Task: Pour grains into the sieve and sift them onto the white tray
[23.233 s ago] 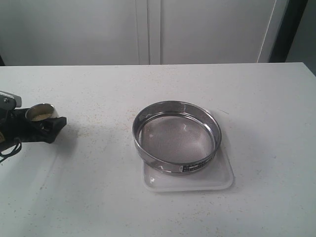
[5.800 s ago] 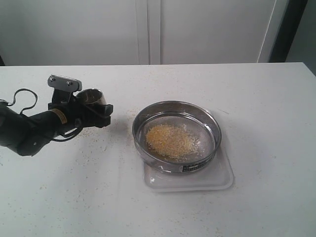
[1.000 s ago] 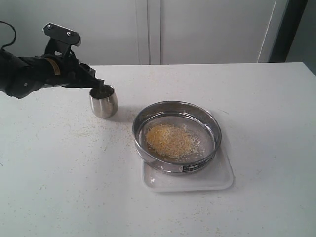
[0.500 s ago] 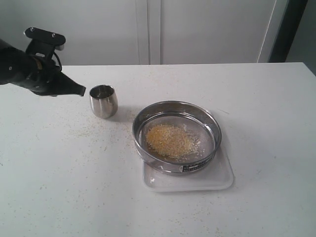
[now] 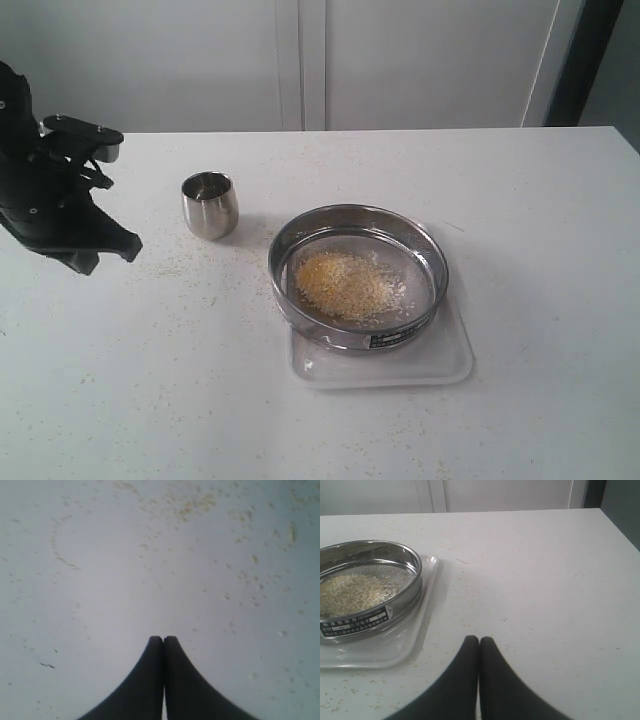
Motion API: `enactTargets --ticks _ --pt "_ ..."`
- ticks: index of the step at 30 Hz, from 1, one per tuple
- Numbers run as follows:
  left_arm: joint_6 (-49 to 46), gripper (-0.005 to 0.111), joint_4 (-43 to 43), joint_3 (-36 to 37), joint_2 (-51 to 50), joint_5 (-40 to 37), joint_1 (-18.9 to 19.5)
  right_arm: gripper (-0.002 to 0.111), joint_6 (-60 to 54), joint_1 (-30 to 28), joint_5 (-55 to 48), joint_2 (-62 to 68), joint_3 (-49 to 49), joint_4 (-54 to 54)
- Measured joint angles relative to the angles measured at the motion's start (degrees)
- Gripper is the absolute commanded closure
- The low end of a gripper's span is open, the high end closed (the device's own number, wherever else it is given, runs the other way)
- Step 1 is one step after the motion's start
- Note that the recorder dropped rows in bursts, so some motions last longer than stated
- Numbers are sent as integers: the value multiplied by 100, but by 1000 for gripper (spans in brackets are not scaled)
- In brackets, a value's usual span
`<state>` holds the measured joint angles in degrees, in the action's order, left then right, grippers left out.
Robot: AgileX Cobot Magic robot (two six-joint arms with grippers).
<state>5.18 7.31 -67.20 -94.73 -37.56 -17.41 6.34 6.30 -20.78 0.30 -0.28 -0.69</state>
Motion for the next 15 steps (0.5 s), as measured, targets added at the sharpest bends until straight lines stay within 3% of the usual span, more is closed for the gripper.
enactTargets --ticks 8,15 --pt "-327 107 -417 0 252 -446 84 108 0 0 0 0 0 0" --pt "-225 107 -538 0 273 -707 835 108 0 0 0 0 0 0"
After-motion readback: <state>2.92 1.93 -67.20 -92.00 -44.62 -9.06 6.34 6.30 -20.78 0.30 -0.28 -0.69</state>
